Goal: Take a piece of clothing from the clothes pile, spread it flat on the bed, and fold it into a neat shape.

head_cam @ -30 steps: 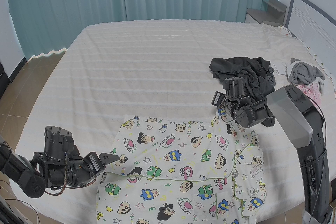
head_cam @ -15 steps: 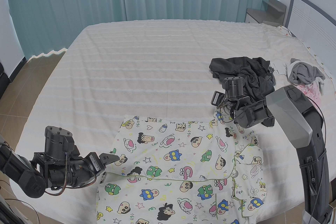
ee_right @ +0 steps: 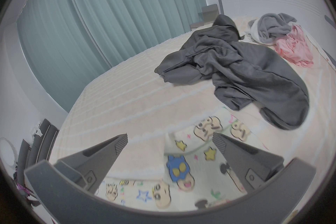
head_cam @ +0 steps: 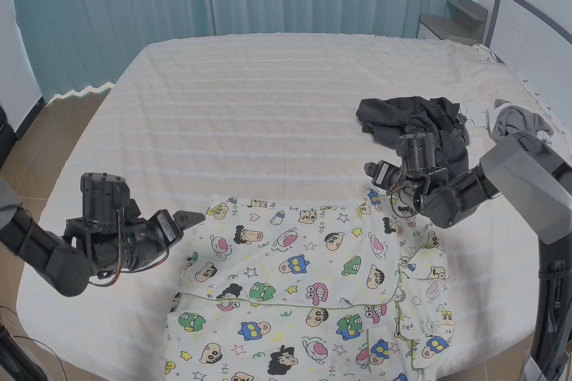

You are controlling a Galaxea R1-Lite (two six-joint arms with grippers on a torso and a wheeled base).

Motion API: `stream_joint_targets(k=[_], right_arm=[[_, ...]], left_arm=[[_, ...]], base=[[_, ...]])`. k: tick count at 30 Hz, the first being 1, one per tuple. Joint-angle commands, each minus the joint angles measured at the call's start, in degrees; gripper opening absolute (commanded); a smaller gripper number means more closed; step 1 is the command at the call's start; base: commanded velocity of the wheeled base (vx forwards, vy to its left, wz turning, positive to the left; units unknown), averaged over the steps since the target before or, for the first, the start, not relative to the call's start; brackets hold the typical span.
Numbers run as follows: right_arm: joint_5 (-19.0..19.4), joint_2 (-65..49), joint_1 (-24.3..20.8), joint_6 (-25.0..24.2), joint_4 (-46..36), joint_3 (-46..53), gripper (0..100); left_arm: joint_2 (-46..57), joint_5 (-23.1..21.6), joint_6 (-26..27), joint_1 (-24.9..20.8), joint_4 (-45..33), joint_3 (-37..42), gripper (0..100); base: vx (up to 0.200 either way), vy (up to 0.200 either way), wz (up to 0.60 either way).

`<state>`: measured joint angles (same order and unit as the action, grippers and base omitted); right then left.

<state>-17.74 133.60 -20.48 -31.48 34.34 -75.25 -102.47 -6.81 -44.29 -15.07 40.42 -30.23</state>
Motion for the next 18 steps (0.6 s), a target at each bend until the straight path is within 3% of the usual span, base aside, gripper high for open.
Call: stream_joint_targets(k=[1, 6, 11, 12, 15, 18], right_arm=[[2.9, -20.0, -0.3, -4.2, 11.4, 25.9, 100], [3.1, -27.9, 0.8, -4.1, 22.8, 43.3, 100], [3.9, -30.0, 0.9, -3.9, 31.2, 54.8, 100], [4.4, -30.4, 0.9, -4.5, 36.9, 59.3, 100], [6.2, -29.5, 0.7, -4.5, 43.6, 63.5, 100], [6.8, -29.1, 0.2, -4.5, 46.6, 65.6, 100]], left_arm=[[-14.8, -0.3, 9.1, 5.0, -5.9, -20.4, 100], [-22.3, -1.3, 20.0, 6.5, -16.2, -32.0, 100], [-25.3, -4.3, 24.5, 6.9, -16.4, -35.2, 100], [-26.2, -5.9, 26.8, 7.5, -16.7, -35.5, 100], [-27.8, -7.6, 30.9, 8.6, -16.8, -35.9, 100], [-29.3, -8.8, 31.5, 8.7, -17.0, -38.3, 100]], base=[[0.0, 0.0, 0.0], [0.0, 0.0, 0.0], [0.0, 0.0, 0.0], [0.0, 0.0, 0.0], [0.0, 0.0, 0.0], [0.0, 0.0, 0.0]])
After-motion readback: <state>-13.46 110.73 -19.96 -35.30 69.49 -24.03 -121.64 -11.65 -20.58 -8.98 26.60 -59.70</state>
